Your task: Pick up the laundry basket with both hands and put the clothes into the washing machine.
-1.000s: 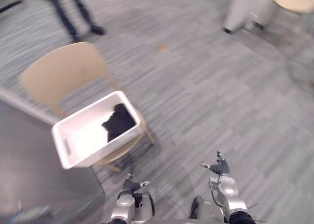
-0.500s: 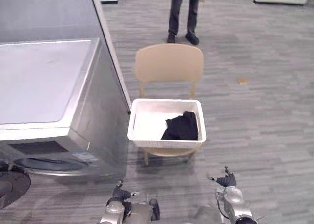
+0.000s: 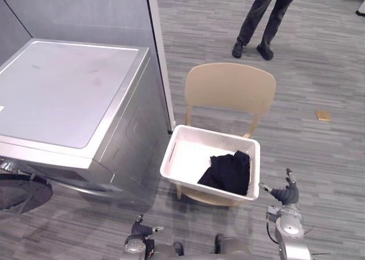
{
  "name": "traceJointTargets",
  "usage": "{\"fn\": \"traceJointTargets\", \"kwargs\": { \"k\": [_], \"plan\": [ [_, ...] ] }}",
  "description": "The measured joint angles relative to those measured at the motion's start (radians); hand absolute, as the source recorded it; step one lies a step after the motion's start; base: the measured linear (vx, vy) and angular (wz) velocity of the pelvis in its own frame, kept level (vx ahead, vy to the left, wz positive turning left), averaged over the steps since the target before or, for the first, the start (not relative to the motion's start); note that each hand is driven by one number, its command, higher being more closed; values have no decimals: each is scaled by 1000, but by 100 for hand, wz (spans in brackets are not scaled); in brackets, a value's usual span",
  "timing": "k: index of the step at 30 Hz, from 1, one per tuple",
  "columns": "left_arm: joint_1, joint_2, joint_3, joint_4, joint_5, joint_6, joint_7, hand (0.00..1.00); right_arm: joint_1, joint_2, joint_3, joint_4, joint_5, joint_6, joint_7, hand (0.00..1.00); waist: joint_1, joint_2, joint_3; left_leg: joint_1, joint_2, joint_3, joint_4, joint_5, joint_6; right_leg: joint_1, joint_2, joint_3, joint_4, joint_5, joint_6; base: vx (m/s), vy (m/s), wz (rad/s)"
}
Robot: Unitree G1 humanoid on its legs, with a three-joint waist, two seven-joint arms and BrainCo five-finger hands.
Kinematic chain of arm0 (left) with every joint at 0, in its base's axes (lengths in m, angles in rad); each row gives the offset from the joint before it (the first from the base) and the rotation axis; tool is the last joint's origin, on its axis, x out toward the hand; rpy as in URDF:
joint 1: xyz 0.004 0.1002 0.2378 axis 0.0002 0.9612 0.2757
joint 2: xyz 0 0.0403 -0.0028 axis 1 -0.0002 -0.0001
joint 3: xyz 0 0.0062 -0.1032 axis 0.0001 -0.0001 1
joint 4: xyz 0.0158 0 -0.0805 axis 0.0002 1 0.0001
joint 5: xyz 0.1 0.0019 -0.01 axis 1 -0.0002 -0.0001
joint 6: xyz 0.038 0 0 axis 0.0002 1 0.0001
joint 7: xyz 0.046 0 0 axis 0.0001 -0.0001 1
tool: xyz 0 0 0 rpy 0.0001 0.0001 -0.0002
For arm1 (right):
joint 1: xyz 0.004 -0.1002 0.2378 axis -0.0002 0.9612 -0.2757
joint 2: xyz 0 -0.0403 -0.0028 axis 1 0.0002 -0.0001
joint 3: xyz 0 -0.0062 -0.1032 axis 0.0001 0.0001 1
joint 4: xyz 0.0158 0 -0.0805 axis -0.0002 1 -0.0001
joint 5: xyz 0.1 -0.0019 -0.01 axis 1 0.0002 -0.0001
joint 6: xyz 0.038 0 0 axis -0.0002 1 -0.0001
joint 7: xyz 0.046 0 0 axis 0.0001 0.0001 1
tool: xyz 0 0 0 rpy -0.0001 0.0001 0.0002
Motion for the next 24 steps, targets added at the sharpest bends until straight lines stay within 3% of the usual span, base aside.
{"fn": "traceJointTargets", "kwargs": {
  "k": [8, 12, 14, 15, 20, 22, 24],
  "plan": [
    [16, 16, -56, 1, 20, -4, -5, 0, -47, -156, 104, 22, -108, -12, 56, 0, 0, 25, -26, -9, -10, -19, 19, 2, -1, 79, -9, -35, -144, 77, 7, 78, 51, 8],
    [15, 39, -81, 2, 34, -19, -21, 0, -228, -311, 257, 214, -130, -28, 89, 0, 5, 31, -22, -52, -28, -34, 43, 5, 3, 60, -26, -58, -147, 85, 16, 1, 44, 18],
    [10, 44, -86, 0, 36, -29, -21, 0, -310, -347, 298, 285, -131, -30, 94, 0, 8, 42, -11, -98, -33, -43, 65, 5, 4, 26, -31, -62, -138, 90, 16, -45, 36, 22],
    [4, 45, -85, 0, 36, -32, -21, 0, -360, -371, 323, 331, -131, -30, 105, 0, 12, 50, -2, -122, -40, -48, 74, 16, 20, 5, -36, -64, -127, 90, 16, -59, 26, 23],
    [-13, 55, -84, -14, 35, -52, -10, 0, -568, -465, 424, 517, -151, -27, 111, 0, 35, 103, 87, -199, -44, -51, 111, 22, 22, -87, -42, -68, -47, 90, 16, -94, 3, 8],
    [-12, 63, -84, -9, 34, -52, 2, 0, -646, -486, 444, 576, -152, -24, 111, 0, 38, 112, 131, -239, -44, -50, 134, 25, 21, -134, -44, -70, -15, 88, 16, -107, -23, 2],
    [-15, 68, -84, -9, 25, -50, 3, 0, -708, -511, 447, 636, -152, -13, 110, 0, 60, 116, 182, -286, -56, -50, 140, 52, 9, -196, -58, -67, 27, 82, 13, -144, -53, 6]
  ]
}}
